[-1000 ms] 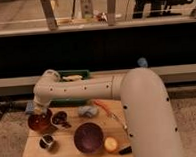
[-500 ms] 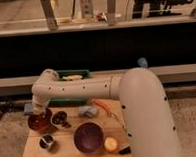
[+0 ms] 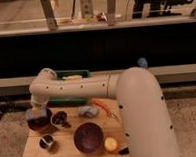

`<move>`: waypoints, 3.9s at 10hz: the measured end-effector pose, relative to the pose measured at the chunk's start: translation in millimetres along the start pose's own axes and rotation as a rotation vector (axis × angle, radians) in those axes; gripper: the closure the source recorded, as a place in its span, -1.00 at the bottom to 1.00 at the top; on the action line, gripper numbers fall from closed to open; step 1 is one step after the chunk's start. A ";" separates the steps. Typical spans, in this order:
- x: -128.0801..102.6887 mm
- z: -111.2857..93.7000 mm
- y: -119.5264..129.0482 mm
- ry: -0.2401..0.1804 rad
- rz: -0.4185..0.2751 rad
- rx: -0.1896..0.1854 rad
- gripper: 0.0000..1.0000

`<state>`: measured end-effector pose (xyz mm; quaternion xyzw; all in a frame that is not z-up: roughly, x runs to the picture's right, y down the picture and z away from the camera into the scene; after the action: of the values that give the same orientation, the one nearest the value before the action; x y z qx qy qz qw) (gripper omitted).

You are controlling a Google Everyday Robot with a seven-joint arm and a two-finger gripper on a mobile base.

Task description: Place sponge in red bowl

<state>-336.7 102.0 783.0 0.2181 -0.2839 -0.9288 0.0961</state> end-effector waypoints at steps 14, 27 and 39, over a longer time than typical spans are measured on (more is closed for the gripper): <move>-8.0 -6.8 5.6 -0.012 0.103 -0.057 -0.60; -7.2 -6.4 5.0 -0.011 0.100 -0.056 -0.60; -7.1 -6.6 5.4 -0.011 0.101 -0.057 -0.60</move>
<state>-327.1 96.5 783.6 0.1955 -0.2686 -0.9316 0.1475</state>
